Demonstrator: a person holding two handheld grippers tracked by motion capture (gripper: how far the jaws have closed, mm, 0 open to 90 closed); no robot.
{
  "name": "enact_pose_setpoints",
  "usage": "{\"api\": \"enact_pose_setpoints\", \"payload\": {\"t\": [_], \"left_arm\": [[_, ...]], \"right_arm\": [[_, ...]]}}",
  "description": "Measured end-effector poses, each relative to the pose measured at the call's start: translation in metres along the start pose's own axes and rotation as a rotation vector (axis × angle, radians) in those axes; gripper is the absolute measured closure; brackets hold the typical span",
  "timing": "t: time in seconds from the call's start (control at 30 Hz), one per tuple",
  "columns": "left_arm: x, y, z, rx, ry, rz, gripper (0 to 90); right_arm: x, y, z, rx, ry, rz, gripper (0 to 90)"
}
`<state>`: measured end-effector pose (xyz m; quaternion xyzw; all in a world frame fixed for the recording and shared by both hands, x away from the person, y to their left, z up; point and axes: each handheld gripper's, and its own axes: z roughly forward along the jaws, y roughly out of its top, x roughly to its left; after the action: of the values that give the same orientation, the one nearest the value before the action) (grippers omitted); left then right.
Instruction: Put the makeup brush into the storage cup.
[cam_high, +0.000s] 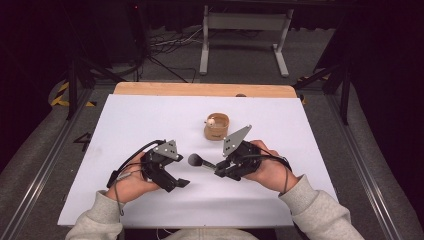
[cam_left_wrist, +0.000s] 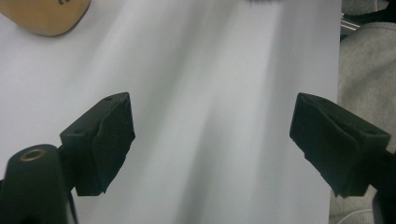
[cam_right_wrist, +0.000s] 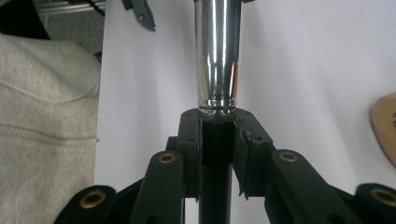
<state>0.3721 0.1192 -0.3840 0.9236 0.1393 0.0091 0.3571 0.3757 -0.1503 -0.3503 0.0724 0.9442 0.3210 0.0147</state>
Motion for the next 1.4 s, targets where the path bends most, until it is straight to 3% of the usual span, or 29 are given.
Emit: {"api": "enact_pose_setpoints", "payload": {"t": [0.17,0.47,0.9,0.93,1.4], "left_arm": [[0.001,-0.004,-0.004,-0.027,0.01,-0.027,12.8],[0.003,-0.007,-0.006,-0.052,0.017,-0.044,12.4],[0.005,-0.009,-0.006,-0.072,0.021,-0.049,12.4],[0.006,-0.009,-0.007,-0.074,0.022,-0.052,12.4],[0.008,-0.011,-0.006,-0.088,0.03,-0.061,11.8]], "right_arm": [[-0.006,0.0,-0.009,-0.094,-0.039,0.025,74.5],[-0.015,0.001,-0.019,-0.211,-0.106,0.065,74.6],[-0.031,-0.001,-0.023,-0.35,-0.194,0.14,74.6],[-0.035,-0.001,-0.024,-0.381,-0.212,0.159,74.5],[-0.055,-0.011,-0.026,-0.514,-0.348,0.246,74.6]]}}
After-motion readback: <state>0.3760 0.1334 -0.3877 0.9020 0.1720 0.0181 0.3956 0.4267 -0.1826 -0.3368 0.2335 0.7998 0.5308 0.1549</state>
